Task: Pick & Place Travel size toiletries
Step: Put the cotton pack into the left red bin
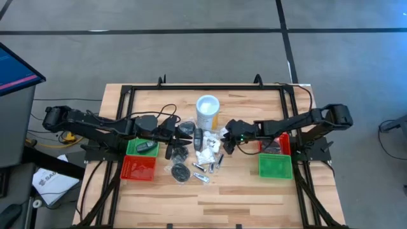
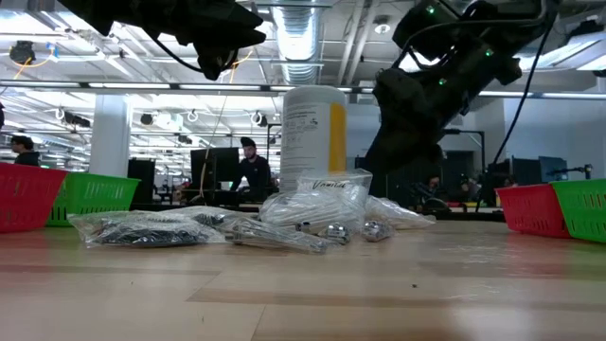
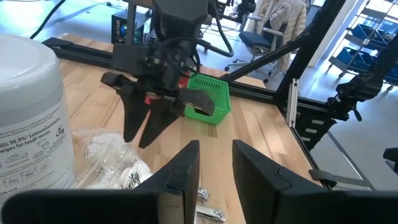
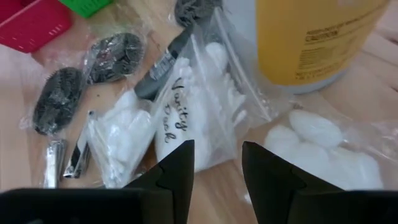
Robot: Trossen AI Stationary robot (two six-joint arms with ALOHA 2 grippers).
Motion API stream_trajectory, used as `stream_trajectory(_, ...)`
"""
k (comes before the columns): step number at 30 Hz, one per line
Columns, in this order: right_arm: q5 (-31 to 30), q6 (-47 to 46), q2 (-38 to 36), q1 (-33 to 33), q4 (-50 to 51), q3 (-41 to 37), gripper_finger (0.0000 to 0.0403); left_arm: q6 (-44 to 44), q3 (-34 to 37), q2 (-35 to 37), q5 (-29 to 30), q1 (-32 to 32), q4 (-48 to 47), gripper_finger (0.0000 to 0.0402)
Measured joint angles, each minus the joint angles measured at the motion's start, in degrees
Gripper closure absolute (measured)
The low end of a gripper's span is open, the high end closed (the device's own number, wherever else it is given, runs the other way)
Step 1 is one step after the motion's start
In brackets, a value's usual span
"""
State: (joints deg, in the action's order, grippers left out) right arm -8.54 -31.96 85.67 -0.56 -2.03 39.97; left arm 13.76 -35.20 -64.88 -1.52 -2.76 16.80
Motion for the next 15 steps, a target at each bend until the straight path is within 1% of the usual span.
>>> stream_trajectory(4, 1.2, 0.5, 2.0, 0.0, -1.0, 0.0, 0.0278, 0.0, 0.0, 0.0, 0.0, 0.0, 0.0, 0.0314)
stream_trajectory(10, 2.8, 0.9, 6.8, 0.0, -8.3, 0.0, 0.0284, 0.0, 0.0, 0.0, 0.0, 0.0, 0.0, 0.0314)
stream_trajectory(13, 5.0, 1.0, 7.4, -0.3, -9.4, 0.0, 0.0296, 0.0, 0.0, 0.0, 0.0, 0.0, 0.0, 0.0314)
stream_trajectory(15, 6.3, 1.0, 7.4, -0.7, -9.3, 0.0, 0.0313, 0.0, 0.0, 0.0, 0.0, 0.0, 0.0, 0.0314)
